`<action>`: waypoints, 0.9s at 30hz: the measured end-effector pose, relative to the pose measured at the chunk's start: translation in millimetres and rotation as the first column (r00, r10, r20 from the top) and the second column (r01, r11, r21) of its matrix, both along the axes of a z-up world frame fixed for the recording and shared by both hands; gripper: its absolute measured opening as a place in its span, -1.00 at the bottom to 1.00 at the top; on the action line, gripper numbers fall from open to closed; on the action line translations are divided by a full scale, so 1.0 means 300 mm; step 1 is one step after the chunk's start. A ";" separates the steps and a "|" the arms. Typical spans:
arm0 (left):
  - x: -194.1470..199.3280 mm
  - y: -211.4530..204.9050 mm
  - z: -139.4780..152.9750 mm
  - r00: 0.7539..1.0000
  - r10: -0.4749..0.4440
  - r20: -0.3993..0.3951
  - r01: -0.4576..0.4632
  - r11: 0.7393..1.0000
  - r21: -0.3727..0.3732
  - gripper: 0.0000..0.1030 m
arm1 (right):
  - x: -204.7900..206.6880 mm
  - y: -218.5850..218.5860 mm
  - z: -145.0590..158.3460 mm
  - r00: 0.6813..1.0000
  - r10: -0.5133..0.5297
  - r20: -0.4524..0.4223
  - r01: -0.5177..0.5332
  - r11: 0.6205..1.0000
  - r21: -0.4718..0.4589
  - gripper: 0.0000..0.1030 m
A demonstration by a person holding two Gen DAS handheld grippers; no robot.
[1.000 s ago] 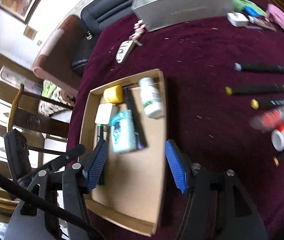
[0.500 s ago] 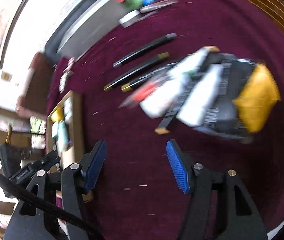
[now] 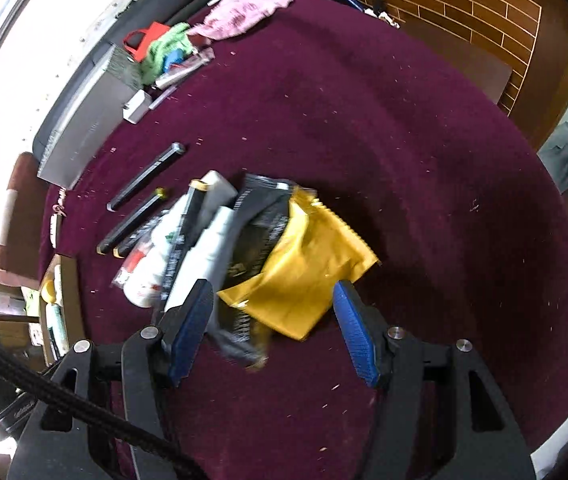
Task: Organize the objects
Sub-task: 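Open both tools and move them to the loose items beside the box, then grasp black marker with left tool while right tool grasps yellow snack packet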
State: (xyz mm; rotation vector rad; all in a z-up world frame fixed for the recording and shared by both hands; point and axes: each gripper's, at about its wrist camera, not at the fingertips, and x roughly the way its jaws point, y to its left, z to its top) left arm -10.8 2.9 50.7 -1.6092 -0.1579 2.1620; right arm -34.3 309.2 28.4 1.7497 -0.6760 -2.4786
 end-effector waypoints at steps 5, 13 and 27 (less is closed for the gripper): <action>-0.012 0.125 -0.001 0.997 -0.071 -0.038 0.070 0.997 -0.038 0.00 | -0.064 -0.013 -0.069 0.997 0.057 0.055 -0.061 0.996 0.070 0.15; -0.065 0.306 -0.028 0.977 -0.179 -0.115 0.165 0.979 -0.121 -0.01 | -0.023 0.015 -0.058 0.989 0.137 0.062 -0.140 0.989 0.042 -0.19; -0.059 0.404 -0.136 0.943 -0.329 -0.038 0.318 0.931 -0.182 -0.77 | 0.032 0.061 -0.080 0.990 0.130 0.052 -0.127 0.990 -0.056 -0.13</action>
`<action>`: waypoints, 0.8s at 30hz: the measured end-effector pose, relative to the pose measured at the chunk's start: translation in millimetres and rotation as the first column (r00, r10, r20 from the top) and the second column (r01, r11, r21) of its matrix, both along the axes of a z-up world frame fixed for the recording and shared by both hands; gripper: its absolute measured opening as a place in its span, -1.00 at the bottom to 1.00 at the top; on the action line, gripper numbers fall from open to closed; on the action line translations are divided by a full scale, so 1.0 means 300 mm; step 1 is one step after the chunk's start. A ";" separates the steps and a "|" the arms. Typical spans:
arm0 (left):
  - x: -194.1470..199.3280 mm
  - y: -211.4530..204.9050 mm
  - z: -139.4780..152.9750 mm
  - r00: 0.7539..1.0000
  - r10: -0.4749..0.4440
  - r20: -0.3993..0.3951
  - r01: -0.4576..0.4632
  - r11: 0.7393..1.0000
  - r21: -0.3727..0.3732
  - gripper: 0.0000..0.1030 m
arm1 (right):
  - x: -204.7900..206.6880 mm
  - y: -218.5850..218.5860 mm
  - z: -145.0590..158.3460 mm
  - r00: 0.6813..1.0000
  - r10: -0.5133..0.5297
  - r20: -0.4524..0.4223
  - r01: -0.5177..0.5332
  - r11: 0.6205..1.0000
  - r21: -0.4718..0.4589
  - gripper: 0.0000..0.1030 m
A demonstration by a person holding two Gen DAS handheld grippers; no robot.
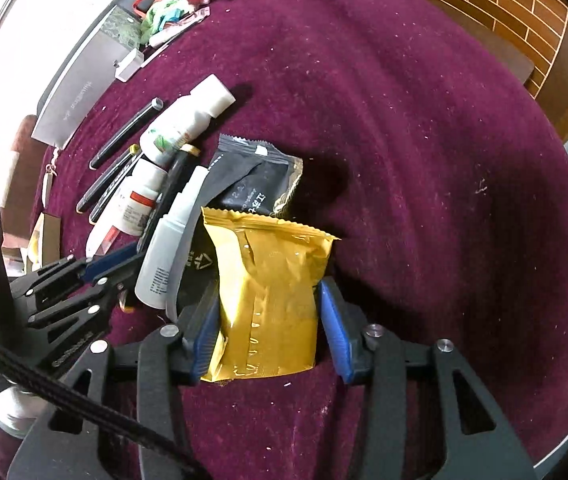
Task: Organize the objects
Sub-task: 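Grasp black marker with left tool while right tool grasps yellow snack packet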
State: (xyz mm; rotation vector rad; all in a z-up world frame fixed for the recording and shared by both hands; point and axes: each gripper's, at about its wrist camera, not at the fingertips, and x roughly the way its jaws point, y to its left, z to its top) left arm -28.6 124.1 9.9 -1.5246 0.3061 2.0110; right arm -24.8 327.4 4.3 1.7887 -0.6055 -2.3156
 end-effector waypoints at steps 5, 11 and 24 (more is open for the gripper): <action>0.007 0.010 0.003 1.000 0.007 -0.010 -0.007 1.000 -0.019 -0.76 | -0.002 0.002 -0.001 1.000 0.004 -0.008 -0.004 1.000 -0.004 -0.11; 0.008 0.078 0.001 0.996 -0.008 -0.087 0.001 0.997 -0.078 -0.69 | -0.001 -0.006 0.001 1.000 0.003 -0.014 -0.003 1.000 0.006 -0.09; 0.035 -0.005 0.022 0.996 0.068 -0.064 -0.067 0.998 0.019 -0.78 | 0.004 -0.046 0.006 0.998 0.039 -0.041 -0.036 0.997 0.074 0.16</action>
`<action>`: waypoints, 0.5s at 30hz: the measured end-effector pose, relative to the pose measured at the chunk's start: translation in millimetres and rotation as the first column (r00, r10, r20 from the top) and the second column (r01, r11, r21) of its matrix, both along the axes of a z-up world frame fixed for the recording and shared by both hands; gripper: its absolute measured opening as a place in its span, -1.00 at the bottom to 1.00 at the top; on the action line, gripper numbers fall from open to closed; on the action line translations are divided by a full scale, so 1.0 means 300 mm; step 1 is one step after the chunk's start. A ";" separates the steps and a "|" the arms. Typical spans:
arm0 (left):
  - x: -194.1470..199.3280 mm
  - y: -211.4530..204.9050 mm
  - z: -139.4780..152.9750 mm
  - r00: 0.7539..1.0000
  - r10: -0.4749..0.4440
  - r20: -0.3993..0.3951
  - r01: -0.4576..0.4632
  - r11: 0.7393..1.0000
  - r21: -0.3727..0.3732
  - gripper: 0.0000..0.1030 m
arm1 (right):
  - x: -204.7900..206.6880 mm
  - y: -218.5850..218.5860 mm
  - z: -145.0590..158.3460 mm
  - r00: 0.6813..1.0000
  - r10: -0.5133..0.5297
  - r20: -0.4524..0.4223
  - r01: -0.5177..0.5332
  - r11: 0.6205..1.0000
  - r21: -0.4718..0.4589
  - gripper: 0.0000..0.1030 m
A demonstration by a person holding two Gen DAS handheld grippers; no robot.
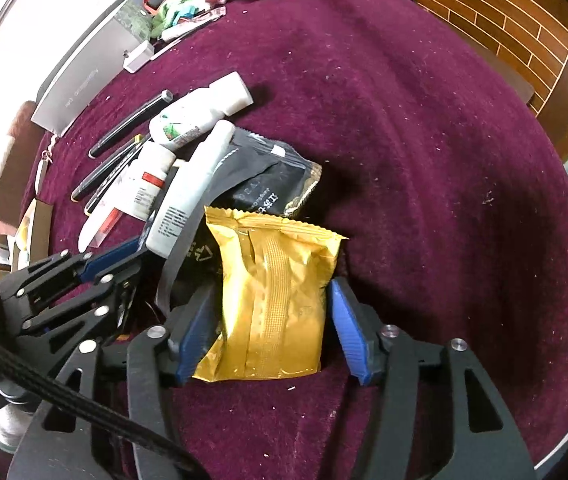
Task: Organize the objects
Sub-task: 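Grasp black marker with left tool while right tool grasps yellow snack packet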
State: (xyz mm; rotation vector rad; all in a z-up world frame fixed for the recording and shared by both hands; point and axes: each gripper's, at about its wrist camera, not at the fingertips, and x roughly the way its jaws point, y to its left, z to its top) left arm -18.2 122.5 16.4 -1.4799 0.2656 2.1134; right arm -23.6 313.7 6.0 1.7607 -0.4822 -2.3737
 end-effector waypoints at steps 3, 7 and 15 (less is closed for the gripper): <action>0.014 -0.070 0.027 0.999 0.035 0.027 -0.037 0.998 0.056 -0.78 | -0.004 0.001 -0.001 1.000 -0.003 0.012 0.003 1.000 0.001 0.16; 0.060 -0.136 0.061 0.998 0.060 0.030 -0.063 0.993 0.096 -0.78 | -0.004 -0.004 0.000 1.000 0.000 0.013 0.000 1.000 0.015 0.14; 0.172 -0.236 0.095 0.996 0.088 0.023 -0.090 0.987 0.129 -0.78 | 0.005 -0.006 0.002 0.999 -0.023 0.023 0.022 0.998 0.059 -0.14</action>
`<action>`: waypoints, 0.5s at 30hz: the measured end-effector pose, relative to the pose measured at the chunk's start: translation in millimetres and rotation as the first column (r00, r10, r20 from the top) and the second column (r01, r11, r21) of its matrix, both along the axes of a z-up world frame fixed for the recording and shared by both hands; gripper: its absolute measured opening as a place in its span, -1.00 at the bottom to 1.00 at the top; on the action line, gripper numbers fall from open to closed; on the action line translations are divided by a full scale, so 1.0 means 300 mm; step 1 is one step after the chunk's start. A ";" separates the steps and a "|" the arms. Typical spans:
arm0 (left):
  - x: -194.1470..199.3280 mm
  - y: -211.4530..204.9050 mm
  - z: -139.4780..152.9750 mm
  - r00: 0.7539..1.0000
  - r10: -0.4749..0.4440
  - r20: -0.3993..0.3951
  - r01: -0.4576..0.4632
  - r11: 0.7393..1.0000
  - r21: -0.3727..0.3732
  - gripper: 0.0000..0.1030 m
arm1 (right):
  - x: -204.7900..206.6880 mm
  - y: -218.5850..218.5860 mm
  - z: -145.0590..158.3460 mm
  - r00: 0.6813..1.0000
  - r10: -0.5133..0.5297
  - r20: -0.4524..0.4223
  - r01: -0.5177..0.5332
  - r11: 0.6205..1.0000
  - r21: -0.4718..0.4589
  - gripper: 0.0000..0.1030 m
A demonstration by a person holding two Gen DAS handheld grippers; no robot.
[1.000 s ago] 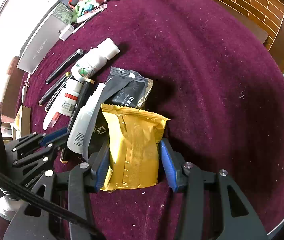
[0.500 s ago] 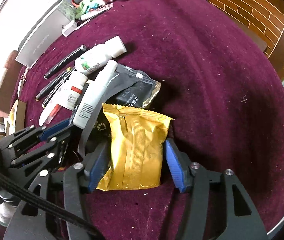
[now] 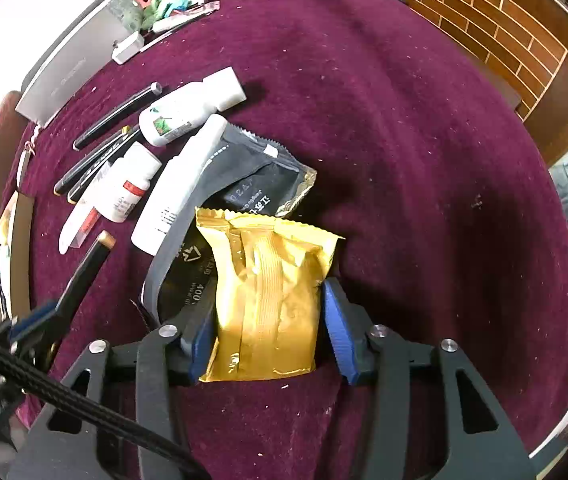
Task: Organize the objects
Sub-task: 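Grasp black marker with left tool while right tool grasps yellow snack packet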
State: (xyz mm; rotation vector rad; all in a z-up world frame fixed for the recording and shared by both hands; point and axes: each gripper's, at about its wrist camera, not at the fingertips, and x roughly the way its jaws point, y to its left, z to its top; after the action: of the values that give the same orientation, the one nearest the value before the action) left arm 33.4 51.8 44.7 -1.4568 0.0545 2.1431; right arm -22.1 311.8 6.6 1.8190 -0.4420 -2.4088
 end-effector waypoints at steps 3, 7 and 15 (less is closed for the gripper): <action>0.020 -0.026 -0.051 0.999 0.000 0.032 0.001 0.999 -0.047 -0.78 | 0.016 0.016 0.007 1.000 -0.019 0.004 0.019 0.999 -0.034 -0.17; 0.027 -0.026 -0.114 0.999 0.005 0.053 0.001 0.994 -0.107 -0.74 | 0.050 0.030 0.029 1.000 -0.031 0.003 0.031 0.997 -0.066 -0.17; 0.065 0.045 -0.108 0.995 -0.060 -0.083 0.041 0.977 -0.207 -0.79 | 0.105 0.029 0.082 0.999 -0.052 -0.004 0.051 0.987 -0.150 -0.17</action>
State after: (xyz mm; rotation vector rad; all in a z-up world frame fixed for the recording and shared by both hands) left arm 53.0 65.2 12.2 -1.4539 0.3517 2.2131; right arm 9.5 320.6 31.2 1.7557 -0.6573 -2.3433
